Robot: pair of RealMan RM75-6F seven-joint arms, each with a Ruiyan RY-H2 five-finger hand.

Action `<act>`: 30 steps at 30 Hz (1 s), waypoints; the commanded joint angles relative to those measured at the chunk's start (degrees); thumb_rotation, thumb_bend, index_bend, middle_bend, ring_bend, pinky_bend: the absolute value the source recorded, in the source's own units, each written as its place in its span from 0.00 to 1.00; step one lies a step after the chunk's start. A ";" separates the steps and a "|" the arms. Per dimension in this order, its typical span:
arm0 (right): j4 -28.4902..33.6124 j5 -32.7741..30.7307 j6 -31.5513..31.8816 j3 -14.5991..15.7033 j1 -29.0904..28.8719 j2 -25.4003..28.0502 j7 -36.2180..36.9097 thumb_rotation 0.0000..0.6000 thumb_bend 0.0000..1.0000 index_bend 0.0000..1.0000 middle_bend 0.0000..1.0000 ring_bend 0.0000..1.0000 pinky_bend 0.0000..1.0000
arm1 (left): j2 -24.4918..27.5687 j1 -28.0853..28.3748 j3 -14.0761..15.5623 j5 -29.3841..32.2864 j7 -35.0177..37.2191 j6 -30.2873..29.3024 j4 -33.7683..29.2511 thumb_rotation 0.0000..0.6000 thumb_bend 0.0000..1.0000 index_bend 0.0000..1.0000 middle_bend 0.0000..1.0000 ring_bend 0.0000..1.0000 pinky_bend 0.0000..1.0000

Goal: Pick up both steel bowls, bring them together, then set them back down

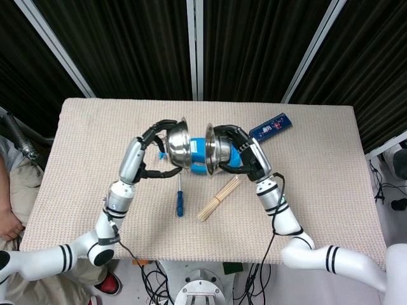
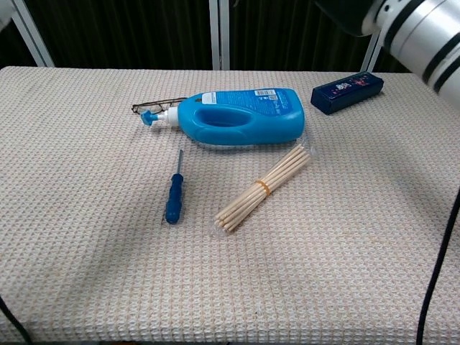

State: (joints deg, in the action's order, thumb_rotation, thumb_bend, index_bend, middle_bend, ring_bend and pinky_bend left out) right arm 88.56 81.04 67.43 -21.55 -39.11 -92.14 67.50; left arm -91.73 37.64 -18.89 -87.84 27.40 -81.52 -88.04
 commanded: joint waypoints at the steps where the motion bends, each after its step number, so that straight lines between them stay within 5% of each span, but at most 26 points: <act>1: 0.49 1.18 3.23 2.84 4.75 6.51 -7.94 1.00 0.18 0.58 0.44 0.31 0.19 | 6.46 -4.67 2.41 1.71 -1.63 -0.90 -0.43 1.00 0.22 0.57 0.54 0.43 0.60; 9: 4.16 1.47 -2.57 14.37 11.64 24.67 -36.13 1.00 0.18 0.58 0.44 0.30 0.19 | 22.06 -6.17 13.92 8.45 -16.76 20.36 -1.45 1.00 0.22 0.59 0.56 0.44 0.61; 17: 5.56 -7.34 -8.75 17.55 12.87 26.00 -52.31 1.00 0.18 0.58 0.44 0.30 0.19 | 18.24 -0.91 16.37 17.83 -30.98 35.03 3.35 1.00 0.22 0.58 0.55 0.45 0.61; 20: 5.08 -10.01 -10.41 17.67 12.34 25.06 -57.01 1.00 0.18 0.57 0.43 0.30 0.19 | 16.97 0.27 16.65 20.43 -33.87 37.62 4.27 1.00 0.22 0.43 0.51 0.43 0.59; 22: 5.81 -11.37 -12.78 17.83 11.54 25.41 -58.58 1.00 0.15 0.43 0.31 0.23 0.14 | 17.19 0.91 16.69 21.51 -35.04 38.73 3.68 1.00 0.21 0.21 0.43 0.38 0.55; 23: 6.03 -11.67 -13.51 17.85 11.23 25.67 -59.23 1.00 0.11 0.27 0.19 0.14 0.09 | 16.96 0.68 16.36 21.42 -35.27 37.54 3.60 1.00 0.19 0.09 0.33 0.33 0.51; 25: 5.69 -12.88 -11.08 16.94 11.60 24.72 -62.13 1.00 0.02 0.04 0.01 0.00 0.00 | 16.28 -0.39 15.99 19.96 -36.06 33.55 3.97 1.00 0.13 0.00 0.11 0.20 0.40; 30: 7.70 -15.13 -8.52 15.98 12.42 24.34 -65.79 1.00 0.00 0.00 0.00 0.00 0.00 | 18.02 -1.81 15.71 20.28 -37.15 30.41 1.26 1.00 0.07 0.00 0.00 0.04 0.25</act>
State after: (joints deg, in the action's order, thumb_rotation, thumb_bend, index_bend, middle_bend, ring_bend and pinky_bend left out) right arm 95.11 67.40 57.34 -5.03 -27.10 -67.55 3.97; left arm -74.30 36.78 -2.96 -67.19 -8.71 -48.75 -85.53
